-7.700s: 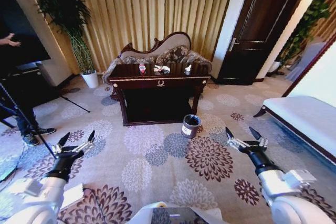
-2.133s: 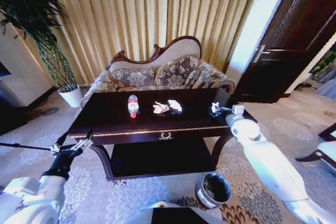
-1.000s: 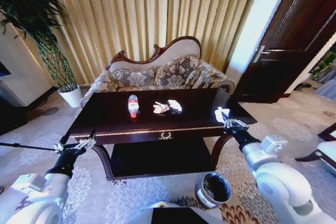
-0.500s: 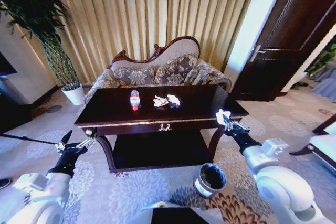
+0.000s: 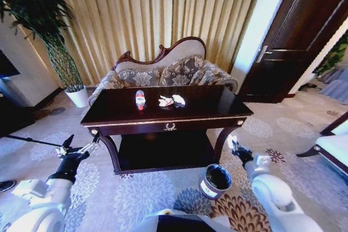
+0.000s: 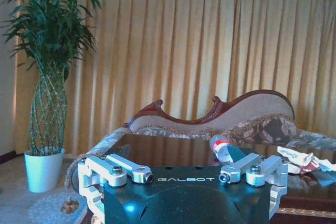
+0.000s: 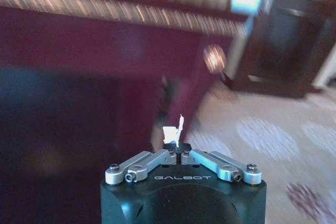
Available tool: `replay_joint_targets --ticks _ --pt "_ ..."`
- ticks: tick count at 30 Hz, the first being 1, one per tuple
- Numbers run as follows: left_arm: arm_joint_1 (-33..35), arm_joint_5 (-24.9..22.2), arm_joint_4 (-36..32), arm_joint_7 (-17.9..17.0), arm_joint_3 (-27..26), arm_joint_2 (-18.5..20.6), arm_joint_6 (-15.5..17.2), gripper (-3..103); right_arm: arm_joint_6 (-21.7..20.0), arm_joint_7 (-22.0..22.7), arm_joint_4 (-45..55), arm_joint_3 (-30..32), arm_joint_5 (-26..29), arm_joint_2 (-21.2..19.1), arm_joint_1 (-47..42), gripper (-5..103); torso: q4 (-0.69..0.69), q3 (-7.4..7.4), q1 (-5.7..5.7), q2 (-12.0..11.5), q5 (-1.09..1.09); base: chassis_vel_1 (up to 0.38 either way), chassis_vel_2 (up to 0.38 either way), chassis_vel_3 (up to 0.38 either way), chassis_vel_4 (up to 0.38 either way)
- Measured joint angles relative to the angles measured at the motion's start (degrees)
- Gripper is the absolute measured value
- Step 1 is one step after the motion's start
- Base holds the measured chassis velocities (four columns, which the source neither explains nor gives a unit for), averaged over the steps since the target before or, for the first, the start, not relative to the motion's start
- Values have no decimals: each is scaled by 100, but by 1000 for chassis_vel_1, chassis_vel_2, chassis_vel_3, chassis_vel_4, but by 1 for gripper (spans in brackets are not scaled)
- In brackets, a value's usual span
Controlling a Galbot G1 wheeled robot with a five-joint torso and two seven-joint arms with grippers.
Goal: Move to the front of the table and place the trash on the table into the trash bin.
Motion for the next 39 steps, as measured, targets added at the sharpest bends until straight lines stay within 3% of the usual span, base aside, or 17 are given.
replay_joint_targets --ticks 10,20,34,39 --pt "-5 45 0 9 90 -2 10 100 448 -86 -2041 -283 -319 416 768 0 3 -1 -2 2 -1 0 0 0 0" --pt "53 52 0 24 35 5 9 100 936 -214 -3307 -317 -721 733 1215 0 2 -1 -3 2 -2 0 0 0 0" --pt "70 53 0 39 41 6 -3 100 1188 -504 -3509 -432 -807 1020 1372 0 2 -1 -3 2 -2 0 0 0 0" --pt "74 54 0 53 43 8 -7 100 1210 -582 -3555 -414 -984 1049 1358 21 2 -1 -3 3 -2 0 0 0 0"
